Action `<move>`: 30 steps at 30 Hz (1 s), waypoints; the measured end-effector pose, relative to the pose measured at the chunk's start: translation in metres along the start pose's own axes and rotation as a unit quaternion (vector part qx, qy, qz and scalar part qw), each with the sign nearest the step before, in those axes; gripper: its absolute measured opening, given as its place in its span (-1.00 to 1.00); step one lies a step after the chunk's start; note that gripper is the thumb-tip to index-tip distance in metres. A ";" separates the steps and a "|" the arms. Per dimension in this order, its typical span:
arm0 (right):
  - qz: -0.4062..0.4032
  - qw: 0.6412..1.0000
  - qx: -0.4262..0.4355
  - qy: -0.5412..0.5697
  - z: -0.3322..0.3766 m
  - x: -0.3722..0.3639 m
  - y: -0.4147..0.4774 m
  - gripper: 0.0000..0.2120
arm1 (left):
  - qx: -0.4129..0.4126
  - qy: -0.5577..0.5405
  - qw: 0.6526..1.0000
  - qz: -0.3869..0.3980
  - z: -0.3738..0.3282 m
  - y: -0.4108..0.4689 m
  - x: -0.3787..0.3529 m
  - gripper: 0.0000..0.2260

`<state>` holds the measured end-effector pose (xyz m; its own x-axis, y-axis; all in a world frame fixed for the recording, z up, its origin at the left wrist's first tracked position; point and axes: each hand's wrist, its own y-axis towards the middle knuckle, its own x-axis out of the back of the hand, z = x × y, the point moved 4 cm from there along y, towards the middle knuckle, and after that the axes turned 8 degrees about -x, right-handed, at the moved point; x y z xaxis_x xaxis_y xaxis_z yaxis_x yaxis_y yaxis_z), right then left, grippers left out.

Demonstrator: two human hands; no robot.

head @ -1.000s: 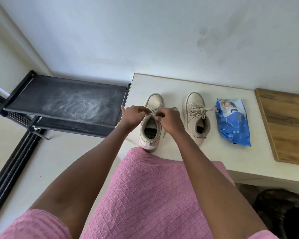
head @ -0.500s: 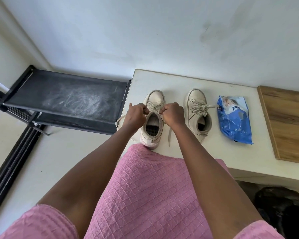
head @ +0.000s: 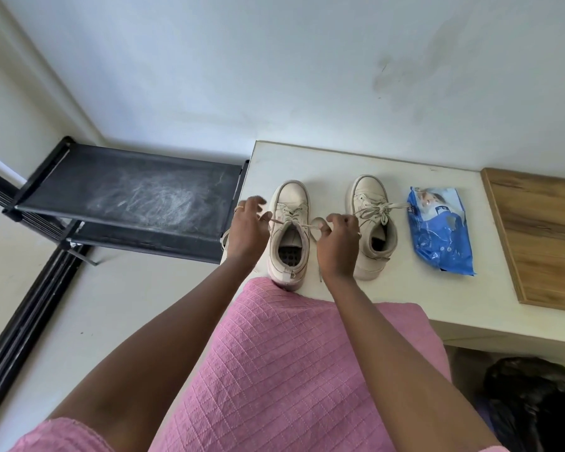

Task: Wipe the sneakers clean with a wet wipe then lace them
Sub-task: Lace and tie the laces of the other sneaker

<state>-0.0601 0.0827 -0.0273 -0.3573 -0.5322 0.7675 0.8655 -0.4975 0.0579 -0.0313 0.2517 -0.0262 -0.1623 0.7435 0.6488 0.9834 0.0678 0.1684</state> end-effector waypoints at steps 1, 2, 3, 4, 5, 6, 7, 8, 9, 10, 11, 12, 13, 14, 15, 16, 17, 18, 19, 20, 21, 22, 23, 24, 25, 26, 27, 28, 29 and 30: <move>-0.003 1.000 -0.014 0.004 -0.002 0.000 -0.007 -0.83 | 0.023 0.001 1.000 -0.010 0.001 -0.004 0.001 -0.83; 0.014 0.999 -0.035 0.002 -0.003 -0.004 -0.012 -0.76 | 0.046 0.012 0.999 0.002 0.000 -0.008 0.000 -0.75; 0.038 0.998 -0.057 -0.001 -0.002 -0.008 -0.018 -0.68 | 0.064 0.029 0.997 0.029 -0.002 -0.012 -0.002 -0.67; 0.057 0.996 -0.069 0.008 0.000 -0.011 -0.023 -0.62 | 0.079 0.032 0.995 0.055 -0.006 -0.016 -0.004 -0.64; 0.071 0.994 -0.071 0.031 0.005 -0.014 -0.027 -0.59 | 0.094 0.010 0.993 0.069 -0.009 -0.019 -0.007 -0.64; 0.079 0.993 -0.068 0.056 0.010 -0.015 -0.029 -0.59 | 0.117 -0.032 0.990 0.070 -0.010 -0.020 -0.010 -0.65; 0.089 0.990 -0.076 0.082 0.016 -0.016 -0.029 -0.61 | 0.143 -0.088 0.984 0.063 -0.009 -0.019 -0.014 -0.69; 0.099 0.983 -0.099 0.119 0.019 -0.017 -0.028 -0.64 | 0.169 -0.142 0.974 0.049 -0.009 -0.019 -0.016 -0.75; 0.110 0.969 -0.145 0.165 0.019 -0.020 -0.026 -0.67 | 0.197 -0.191 0.961 0.032 -0.007 -0.017 -0.018 -0.83; 0.116 0.947 -0.204 0.218 0.019 -0.022 -0.024 -0.71 | 0.226 -0.233 0.946 0.018 -0.002 -0.015 -0.021 -0.93; 0.120 0.913 -0.269 0.283 0.018 -0.024 -0.023 -0.77 | 0.251 -0.272 0.929 0.006 0.005 -0.013 -0.025 -0.93; 0.123 0.871 -0.326 0.347 0.018 -0.026 -0.022 -0.86 | 0.270 -0.301 0.915 -0.001 0.010 -0.011 -0.028 -0.89; 0.124 0.835 -0.362 0.396 0.019 -0.028 -0.022 -0.93 | 0.282 -0.326 0.902 -0.007 0.013 -0.009 -0.030 -0.86; 0.120 0.818 -0.374 0.421 0.020 -0.030 -0.022 -0.90 | 0.287 -0.346 0.893 -0.011 0.012 -0.007 -0.030 -0.84; 0.118 0.825 -0.358 0.420 0.021 -0.031 -0.019 -0.90 | 0.287 -0.359 0.888 -0.014 0.008 -0.005 -0.028 -0.83; 0.106 0.850 -0.330 0.397 0.023 -0.029 -0.017 -0.94 | 0.283 -0.365 0.887 -0.019 0.002 -0.004 -0.025 -0.83; 0.093 0.873 -0.296 0.377 0.025 -0.027 -0.014 -0.92 | 0.278 -0.368 0.887 -0.024 -0.002 -0.003 -0.023 -0.84; 0.085 0.887 -0.267 0.367 0.028 -0.023 -0.012 -0.85 | 0.274 -0.366 0.889 -0.029 -0.004 -0.002 -0.022 -0.84; 0.082 0.897 -0.244 0.361 0.032 -0.018 -0.009 -0.80 | 0.269 -0.362 0.892 -0.037 -0.005 -0.002 -0.020 -0.84; 0.079 0.904 -0.223 0.355 0.035 -0.015 -0.006 -0.78 | 0.263 -0.354 0.896 -0.048 -0.006 0.000 -0.019 -0.85; 0.078 0.909 -0.208 0.351 0.037 -0.013 -0.004 -0.79 | 0.257 -0.344 0.901 -0.061 -0.005 0.000 -0.017 -0.86; 0.074 0.910 -0.196 0.357 0.040 -0.008 -0.003 -0.82 | 0.249 -0.335 0.906 -0.073 -0.010 0.000 -0.013 -0.89; 0.071 0.905 -0.198 0.369 0.041 -0.005 -0.002 -0.88 | 0.239 -0.322 0.912 -0.081 -0.012 0.000 -0.010 -0.92; 0.075 0.894 -0.208 0.390 0.042 -0.005 -0.001 -0.90 | 0.226 -0.305 0.921 -0.085 -0.015 0.001 -0.008 -0.95; 0.072 0.883 -0.222 0.408 0.039 -0.008 0.001 -0.78 | 0.214 -0.282 0.931 -0.086 -0.019 0.002 -0.005 -0.97; 0.070 0.875 -0.239 0.415 0.037 -0.008 0.002 -0.70 | 0.197 -0.258 0.942 -0.086 -0.023 0.003 -0.001 -0.96; 0.070 0.868 -0.250 0.423 0.035 -0.008 0.001 -0.66 | 0.180 -0.242 0.949 -0.089 -0.026 0.004 0.003 -0.93; 0.073 0.863 -0.256 0.429 0.035 -0.008 0.003 -0.66 | 0.168 -0.235 0.953 -0.094 -0.029 0.006 0.006 -0.89; 0.073 0.859 -0.260 0.435 0.034 -0.009 0.004 -0.67 | 0.161 -0.228 0.955 -0.098 -0.031 0.008 0.010 -0.86; 0.072 0.856 -0.260 0.441 0.035 -0.008 0.005 -0.68 | 0.156 -0.220 0.958 -0.102 -0.034 0.010 0.013 -0.85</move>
<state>-0.0405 0.1086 -0.0109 -0.5849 -0.8095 -0.0506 0.7311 -0.4991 -0.4652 -0.0263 0.2398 0.0091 -0.3719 0.8969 0.2394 0.9222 0.3865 -0.0152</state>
